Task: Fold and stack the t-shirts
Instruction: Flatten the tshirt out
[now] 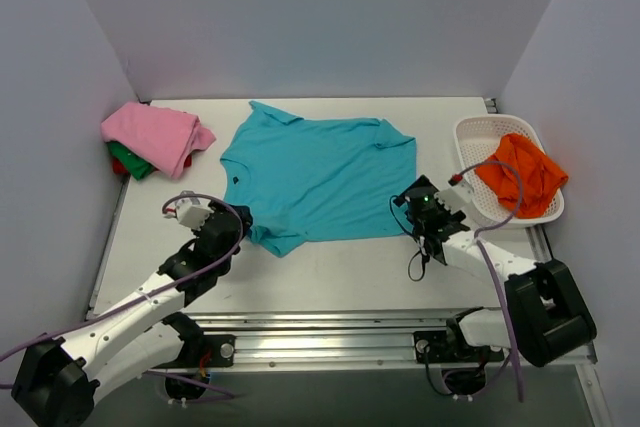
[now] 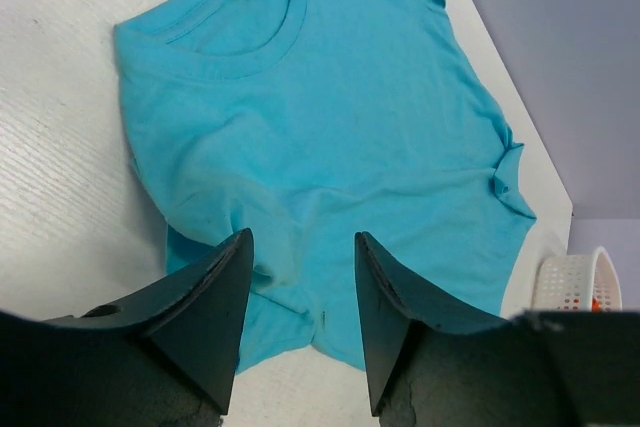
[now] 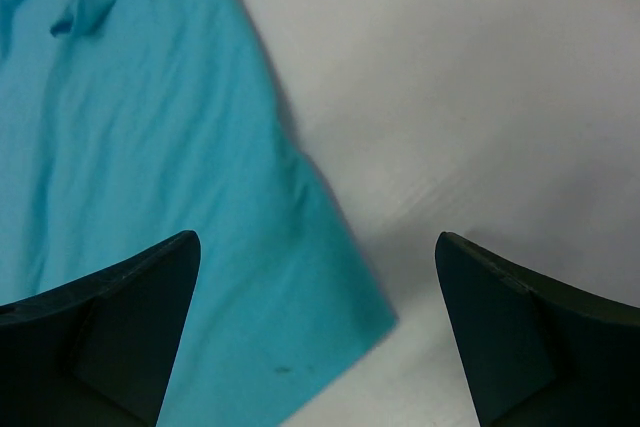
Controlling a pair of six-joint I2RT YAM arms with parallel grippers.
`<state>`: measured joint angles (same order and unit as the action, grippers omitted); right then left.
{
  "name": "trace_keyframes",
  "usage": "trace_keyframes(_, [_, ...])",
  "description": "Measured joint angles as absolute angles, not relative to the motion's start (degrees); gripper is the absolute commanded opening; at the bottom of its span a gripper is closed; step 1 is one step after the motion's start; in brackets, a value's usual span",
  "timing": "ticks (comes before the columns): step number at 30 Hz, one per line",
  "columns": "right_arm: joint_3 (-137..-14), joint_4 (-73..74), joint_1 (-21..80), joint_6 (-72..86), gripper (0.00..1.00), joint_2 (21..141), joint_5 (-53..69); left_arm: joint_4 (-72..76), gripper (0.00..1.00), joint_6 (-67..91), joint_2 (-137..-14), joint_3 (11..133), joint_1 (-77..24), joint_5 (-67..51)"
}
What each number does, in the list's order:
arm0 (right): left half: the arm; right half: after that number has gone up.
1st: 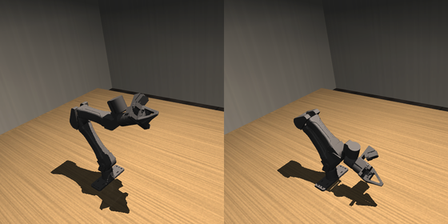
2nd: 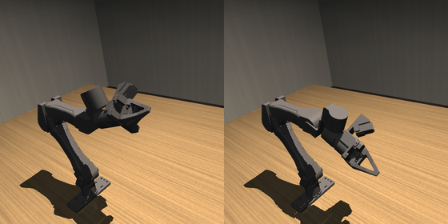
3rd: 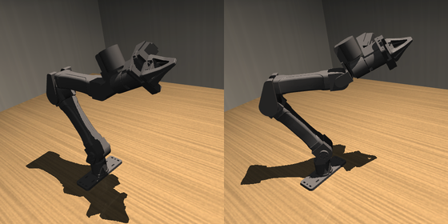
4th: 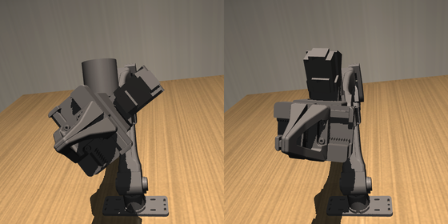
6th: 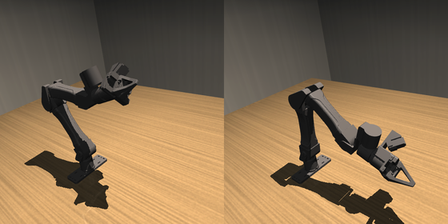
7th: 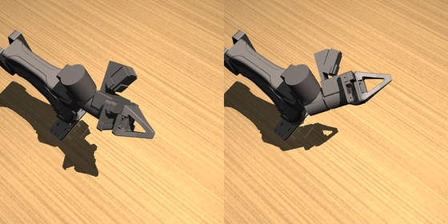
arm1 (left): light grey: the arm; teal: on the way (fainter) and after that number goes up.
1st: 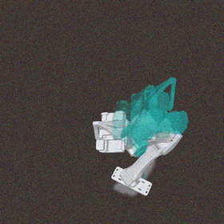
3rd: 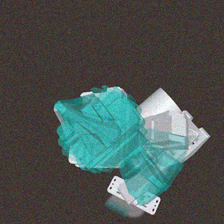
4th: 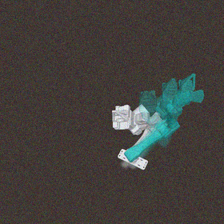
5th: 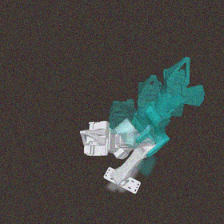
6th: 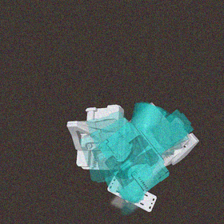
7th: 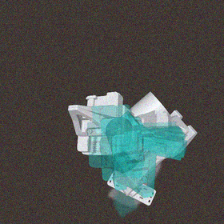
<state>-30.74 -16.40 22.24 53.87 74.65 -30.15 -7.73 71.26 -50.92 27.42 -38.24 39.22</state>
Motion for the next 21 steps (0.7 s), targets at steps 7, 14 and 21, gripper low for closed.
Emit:
trace_keyframes(7, [-24.21,-15.68,26.63,58.65,1.00,66.04,-28.03,-6.44,0.58,71.05,-52.25,24.95,-38.13,37.54])
trace_keyframes(14, [-22.09,-12.08,28.95,60.18,1.00,54.68,-27.83,-1.89,0.63,72.10,-56.82,21.23,-39.33,32.60])
trace_keyframes(21, [-19.35,-8.97,28.97,62.19,1.00,51.40,-28.10,-1.56,0.62,73.71,-57.10,18.55,-44.40,32.40])
